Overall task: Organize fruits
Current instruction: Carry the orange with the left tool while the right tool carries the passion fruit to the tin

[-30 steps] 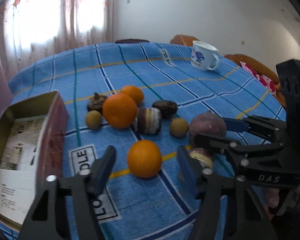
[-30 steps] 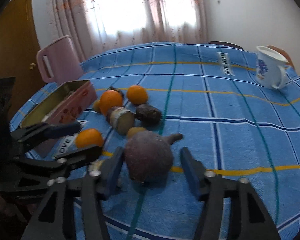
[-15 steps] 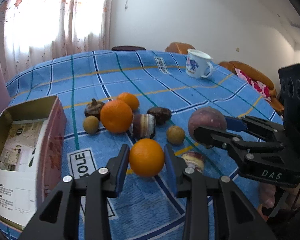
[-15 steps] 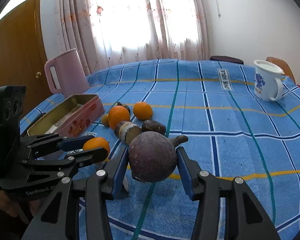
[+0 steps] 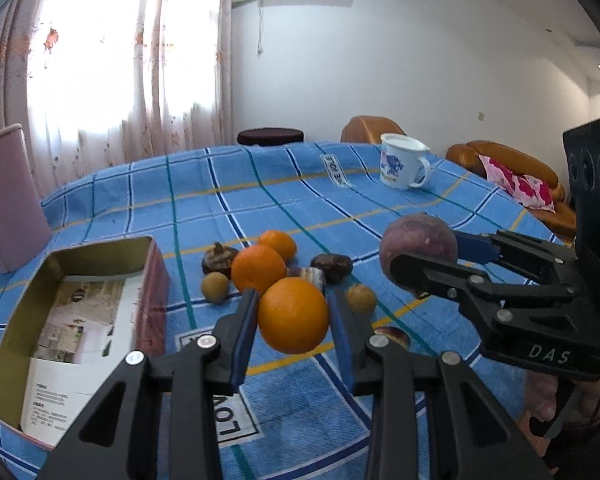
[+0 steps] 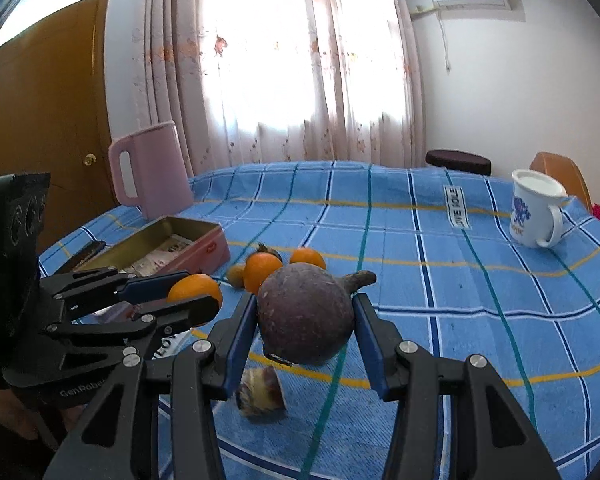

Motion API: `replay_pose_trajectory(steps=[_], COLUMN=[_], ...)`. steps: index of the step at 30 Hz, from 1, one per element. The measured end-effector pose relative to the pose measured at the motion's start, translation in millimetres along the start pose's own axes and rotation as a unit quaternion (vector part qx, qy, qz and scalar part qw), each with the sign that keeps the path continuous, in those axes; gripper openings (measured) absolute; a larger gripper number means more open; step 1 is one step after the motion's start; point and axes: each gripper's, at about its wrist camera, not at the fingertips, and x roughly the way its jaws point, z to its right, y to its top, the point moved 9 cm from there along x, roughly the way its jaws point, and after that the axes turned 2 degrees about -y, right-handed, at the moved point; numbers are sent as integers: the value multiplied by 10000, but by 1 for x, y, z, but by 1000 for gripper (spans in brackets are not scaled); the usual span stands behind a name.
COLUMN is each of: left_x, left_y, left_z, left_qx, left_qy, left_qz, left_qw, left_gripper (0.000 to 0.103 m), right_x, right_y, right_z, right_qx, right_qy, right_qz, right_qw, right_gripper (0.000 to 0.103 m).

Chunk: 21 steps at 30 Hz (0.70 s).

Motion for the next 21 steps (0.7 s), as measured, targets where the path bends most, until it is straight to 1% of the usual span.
replay_pose_trajectory(steps=[12, 21], left_x=[-31, -45], left_y=[15, 21], left_z=[-27, -40], left_qx=[-159, -181], left_qy=[400, 624], left_qz=[514, 724], left_qw=[9977, 9953], left_gripper=[37, 37], right_x=[-2, 0], right_y=[18, 31], right_z=[-24, -39], right_qx=[-162, -272], right_qy=[116, 177], right_qz=[346, 528], right_qw=[9992, 9981], right_gripper=[50, 50])
